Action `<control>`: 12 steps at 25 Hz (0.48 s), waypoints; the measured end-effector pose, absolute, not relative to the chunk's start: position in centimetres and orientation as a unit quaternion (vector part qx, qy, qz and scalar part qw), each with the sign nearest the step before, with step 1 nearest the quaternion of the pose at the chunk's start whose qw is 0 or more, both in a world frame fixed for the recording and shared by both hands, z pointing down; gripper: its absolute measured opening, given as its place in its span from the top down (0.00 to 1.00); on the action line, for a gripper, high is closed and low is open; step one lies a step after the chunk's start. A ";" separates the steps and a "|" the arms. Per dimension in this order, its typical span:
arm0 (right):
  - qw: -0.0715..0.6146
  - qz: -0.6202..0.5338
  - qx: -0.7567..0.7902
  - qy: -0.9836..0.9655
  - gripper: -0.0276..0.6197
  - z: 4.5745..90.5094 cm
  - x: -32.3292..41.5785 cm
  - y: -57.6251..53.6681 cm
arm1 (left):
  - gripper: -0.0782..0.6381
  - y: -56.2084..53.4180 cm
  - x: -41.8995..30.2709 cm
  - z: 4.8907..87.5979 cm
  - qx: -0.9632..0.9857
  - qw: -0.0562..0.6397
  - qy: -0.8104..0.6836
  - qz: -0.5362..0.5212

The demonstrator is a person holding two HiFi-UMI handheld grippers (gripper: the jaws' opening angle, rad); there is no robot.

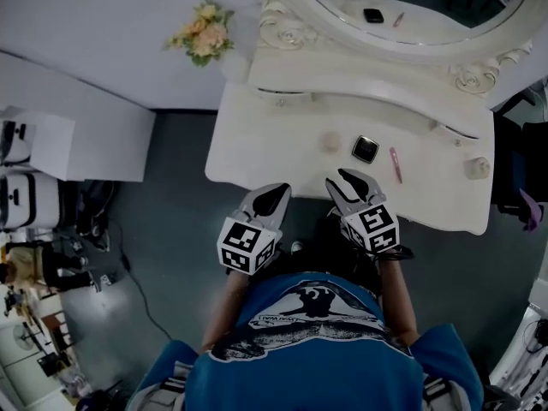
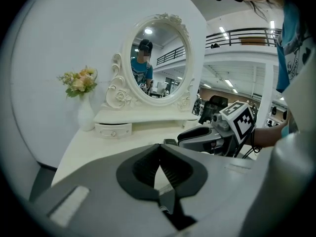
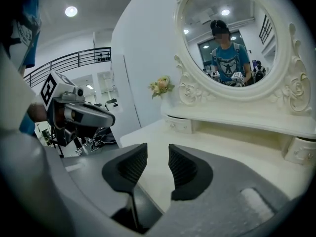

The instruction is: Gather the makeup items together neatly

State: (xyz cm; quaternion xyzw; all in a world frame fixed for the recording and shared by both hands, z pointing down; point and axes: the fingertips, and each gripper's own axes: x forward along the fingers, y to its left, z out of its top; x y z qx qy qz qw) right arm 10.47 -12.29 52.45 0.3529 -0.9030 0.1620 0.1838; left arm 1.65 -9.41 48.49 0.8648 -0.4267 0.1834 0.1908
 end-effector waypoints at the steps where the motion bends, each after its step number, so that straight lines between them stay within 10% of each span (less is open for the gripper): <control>1: 0.184 0.162 0.349 -0.904 0.74 52.4 9.9 -11.7 | 0.87 -8.8 1.0 48.4 0.863 0.191 -0.431 0.181; 12: 0.186 0.147 0.332 -0.913 0.76 51.4 4.0 -3.9 | 0.87 -0.3 -4.1 47.7 0.861 0.185 -0.448 0.158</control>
